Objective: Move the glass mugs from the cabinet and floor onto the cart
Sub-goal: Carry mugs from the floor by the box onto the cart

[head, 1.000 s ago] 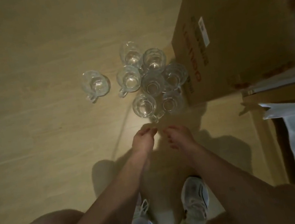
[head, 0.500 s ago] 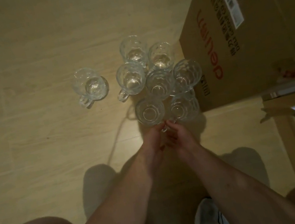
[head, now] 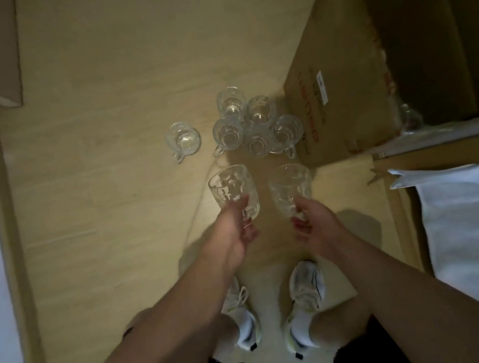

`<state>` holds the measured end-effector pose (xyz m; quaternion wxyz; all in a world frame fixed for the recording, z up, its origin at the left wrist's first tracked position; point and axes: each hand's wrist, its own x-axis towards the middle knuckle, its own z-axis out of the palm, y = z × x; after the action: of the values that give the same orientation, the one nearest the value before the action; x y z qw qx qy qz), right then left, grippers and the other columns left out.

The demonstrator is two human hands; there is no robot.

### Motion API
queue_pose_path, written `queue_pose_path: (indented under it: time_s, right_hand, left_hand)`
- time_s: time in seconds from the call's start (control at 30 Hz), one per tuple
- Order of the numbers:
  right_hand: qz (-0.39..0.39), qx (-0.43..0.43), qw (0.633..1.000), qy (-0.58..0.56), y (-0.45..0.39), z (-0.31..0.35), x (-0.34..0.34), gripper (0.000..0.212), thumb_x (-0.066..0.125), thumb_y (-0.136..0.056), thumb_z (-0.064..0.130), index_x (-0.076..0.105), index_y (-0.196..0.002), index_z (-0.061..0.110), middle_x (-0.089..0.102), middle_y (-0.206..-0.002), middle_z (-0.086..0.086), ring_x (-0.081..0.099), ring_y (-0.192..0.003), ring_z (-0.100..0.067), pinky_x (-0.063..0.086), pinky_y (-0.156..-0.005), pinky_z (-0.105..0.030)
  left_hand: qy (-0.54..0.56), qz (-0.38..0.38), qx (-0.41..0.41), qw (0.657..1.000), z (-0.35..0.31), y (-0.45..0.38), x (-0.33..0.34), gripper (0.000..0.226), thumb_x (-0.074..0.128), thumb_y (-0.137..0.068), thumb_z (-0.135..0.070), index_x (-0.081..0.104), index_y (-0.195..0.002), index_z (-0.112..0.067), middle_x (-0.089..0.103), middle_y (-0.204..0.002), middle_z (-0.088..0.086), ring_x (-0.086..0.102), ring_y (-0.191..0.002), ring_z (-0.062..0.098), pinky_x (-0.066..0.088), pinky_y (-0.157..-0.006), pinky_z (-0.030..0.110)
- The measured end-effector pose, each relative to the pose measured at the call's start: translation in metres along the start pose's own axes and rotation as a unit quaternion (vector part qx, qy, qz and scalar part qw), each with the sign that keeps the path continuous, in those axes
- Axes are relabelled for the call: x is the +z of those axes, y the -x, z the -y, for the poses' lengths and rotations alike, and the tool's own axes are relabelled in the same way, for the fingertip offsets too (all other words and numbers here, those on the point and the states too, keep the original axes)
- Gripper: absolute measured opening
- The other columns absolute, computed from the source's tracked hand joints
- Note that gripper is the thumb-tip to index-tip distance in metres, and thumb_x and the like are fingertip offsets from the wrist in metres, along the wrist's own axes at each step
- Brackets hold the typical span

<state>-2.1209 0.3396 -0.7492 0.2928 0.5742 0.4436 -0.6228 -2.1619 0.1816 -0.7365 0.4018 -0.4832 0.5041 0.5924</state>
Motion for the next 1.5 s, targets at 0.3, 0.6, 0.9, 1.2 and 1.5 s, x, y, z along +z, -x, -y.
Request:
queue_pose_path:
  time_s: [0.3, 0.6, 0.9, 1.2, 1.5]
  right_hand:
    - [0.048, -0.103, 0.991, 0.063, 0.283, 0.122, 0.045, 0.040, 0.059, -0.091, 0.056, 0.052, -0.085, 0.017, 0.057, -0.085, -0.009, 0.053, -0.085, -0.026, 0.047, -0.078, -0.040]
    - [0.150, -0.282, 0.936, 0.146, 0.491, 0.233, 0.126, 0.040, 0.048, -0.093, 0.052, 0.044, -0.066, 0.024, 0.049, -0.056, -0.002, 0.045, -0.049, -0.018, 0.051, -0.074, -0.036]
    - [0.272, -0.365, 0.852, 0.259, 0.620, 0.267, 0.181, 0.040, 0.054, -0.091, 0.051, 0.047, -0.066, 0.020, 0.063, -0.081, -0.013, 0.061, -0.075, -0.028, 0.056, -0.078, -0.038]
    - [0.375, -0.377, 0.766, 0.361, 0.668, 0.234, 0.213, 0.037, 0.052, -0.091, 0.048, 0.048, -0.069, 0.019, 0.067, -0.089, -0.016, 0.063, -0.083, -0.030, 0.058, -0.087, -0.044]
    - [0.447, -0.337, 0.697, 0.449, 0.702, 0.152, 0.230, 0.039, 0.053, -0.089, 0.047, 0.043, -0.063, 0.020, 0.064, -0.083, -0.016, 0.058, -0.072, -0.027, 0.055, -0.076, -0.036]
  left_hand:
    - [0.023, 0.053, 0.075, 0.995, -0.126, 0.288, -0.033, 0.035, 0.059, -0.095, -0.051, 0.054, -0.086, -0.018, 0.049, -0.088, 0.011, 0.048, -0.075, 0.022, 0.046, -0.077, 0.038]
    - [0.078, -0.015, 0.279, 0.957, -0.252, 0.509, -0.076, 0.040, 0.050, -0.098, -0.050, 0.046, -0.070, -0.021, 0.049, -0.073, 0.009, 0.044, -0.060, 0.020, 0.044, -0.065, 0.029]
    - [0.210, -0.126, 0.408, 0.880, -0.261, 0.638, -0.132, 0.037, 0.050, -0.095, -0.044, 0.045, -0.067, -0.020, 0.053, -0.088, 0.014, 0.050, -0.068, 0.024, 0.043, -0.061, 0.030]
    - [0.345, -0.241, 0.410, 0.809, -0.189, 0.669, -0.169, 0.030, 0.052, -0.088, -0.042, 0.045, -0.071, -0.018, 0.054, -0.090, 0.017, 0.052, -0.069, 0.027, 0.045, -0.057, 0.031]
    - [0.481, -0.273, 0.395, 0.734, -0.088, 0.697, -0.197, 0.027, 0.054, -0.089, -0.036, 0.045, -0.073, -0.017, 0.049, -0.095, 0.011, 0.046, -0.075, 0.025, 0.049, -0.074, 0.035]
